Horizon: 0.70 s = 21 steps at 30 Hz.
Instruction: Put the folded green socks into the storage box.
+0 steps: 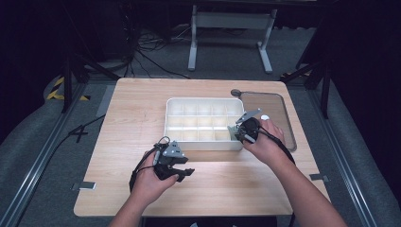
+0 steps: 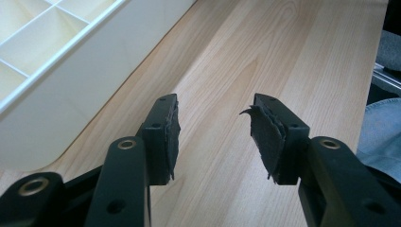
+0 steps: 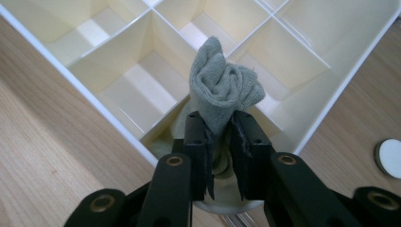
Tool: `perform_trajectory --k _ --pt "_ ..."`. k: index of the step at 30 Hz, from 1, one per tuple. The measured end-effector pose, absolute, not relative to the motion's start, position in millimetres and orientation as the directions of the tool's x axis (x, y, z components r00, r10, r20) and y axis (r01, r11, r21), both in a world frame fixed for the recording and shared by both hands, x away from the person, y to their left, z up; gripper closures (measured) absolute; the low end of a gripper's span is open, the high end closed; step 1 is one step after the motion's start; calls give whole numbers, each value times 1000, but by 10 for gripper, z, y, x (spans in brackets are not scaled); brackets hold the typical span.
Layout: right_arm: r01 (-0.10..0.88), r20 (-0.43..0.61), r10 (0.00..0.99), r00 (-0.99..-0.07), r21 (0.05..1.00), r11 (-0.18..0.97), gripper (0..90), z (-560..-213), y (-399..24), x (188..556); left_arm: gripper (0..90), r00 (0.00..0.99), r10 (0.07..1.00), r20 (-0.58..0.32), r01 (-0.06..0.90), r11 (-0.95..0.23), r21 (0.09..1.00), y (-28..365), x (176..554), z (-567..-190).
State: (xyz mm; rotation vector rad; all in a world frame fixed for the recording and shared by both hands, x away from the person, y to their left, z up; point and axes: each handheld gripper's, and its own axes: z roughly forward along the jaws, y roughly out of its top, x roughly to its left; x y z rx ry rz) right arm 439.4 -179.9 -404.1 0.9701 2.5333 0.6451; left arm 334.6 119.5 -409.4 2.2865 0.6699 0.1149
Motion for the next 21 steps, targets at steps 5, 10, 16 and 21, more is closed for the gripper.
perform_trajectory --k 5,10,16,21 --pt "574 -129 707 -695 492 654 779 -4042 -1806 4457 529 861 496 -109 429 -596 679 1192 3340 -4097" --pt "613 -94 727 -680 470 635 786 -4084 -1814 4506 529 861 499 -104 426 -593 683 1213 3331 -4080" --pt "611 -86 727 -681 481 629 729 -4033 -1827 4487 528 856 505 -110 434 -585 685 1225 3311 -4078" --pt "619 -61 743 -667 510 597 565 -3869 -1838 4451 523 854 510 -104 431 -581 691 1247 3307 -4065"
